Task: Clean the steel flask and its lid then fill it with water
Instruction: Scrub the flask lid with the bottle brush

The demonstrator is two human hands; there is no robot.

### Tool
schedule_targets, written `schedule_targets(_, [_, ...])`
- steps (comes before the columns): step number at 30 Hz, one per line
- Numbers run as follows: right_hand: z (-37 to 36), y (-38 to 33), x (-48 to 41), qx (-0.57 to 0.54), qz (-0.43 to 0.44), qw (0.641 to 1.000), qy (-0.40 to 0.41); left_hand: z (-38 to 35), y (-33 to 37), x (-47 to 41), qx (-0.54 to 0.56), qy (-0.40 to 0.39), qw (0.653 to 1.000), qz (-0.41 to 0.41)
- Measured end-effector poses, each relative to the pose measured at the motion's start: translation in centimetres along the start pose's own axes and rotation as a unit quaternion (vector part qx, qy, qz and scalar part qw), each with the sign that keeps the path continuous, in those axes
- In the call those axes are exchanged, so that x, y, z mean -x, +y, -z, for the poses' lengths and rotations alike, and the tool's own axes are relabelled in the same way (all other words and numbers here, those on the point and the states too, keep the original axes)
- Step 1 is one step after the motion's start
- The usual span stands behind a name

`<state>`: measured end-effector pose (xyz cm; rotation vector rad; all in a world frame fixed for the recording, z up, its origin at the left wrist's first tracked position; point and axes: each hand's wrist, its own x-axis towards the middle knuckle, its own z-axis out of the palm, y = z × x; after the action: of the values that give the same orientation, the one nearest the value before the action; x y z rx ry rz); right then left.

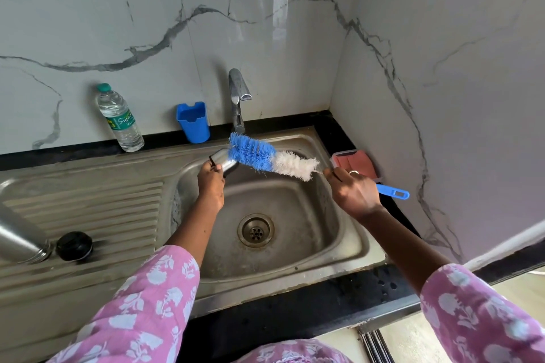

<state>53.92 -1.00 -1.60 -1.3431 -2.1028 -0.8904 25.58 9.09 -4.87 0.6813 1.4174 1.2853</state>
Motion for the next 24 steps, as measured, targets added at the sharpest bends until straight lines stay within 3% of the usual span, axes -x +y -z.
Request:
schedule_targets(4, [-0.3,-0.3,-0.5,0.006,-0.012,1.000,-0.021,-0.2,-0.3,-0.2,-0.073,-0.011,0.996,-0.040])
schedule_targets(11, [-0.1,-0.2,0.9,0.005,0.014,1.000,-0.006,-0.1,0.4,-0.8,-0.087,0.026,0.995,-0.034])
schedule_targets(15, [-0.7,-0.5,1.2,0.007,0.066,0.998,-0.020,-0.7,0.9,-0.4,-0.109,0.005,0.992,-0.058])
schedule_targets(19, [-1.6,-2.0,1.2,-0.016,-0.012,0.999,-0.039,-2.3,2.1,0.4,-0.106,-0.013,0.990,-0.095])
schedule_targets(24, [-1.4,-1.8,1.0,0.001,-0.082,0.994,-0.074,-1.6,2.9,-0.7,-0.117,0.064,0.982,-0.135])
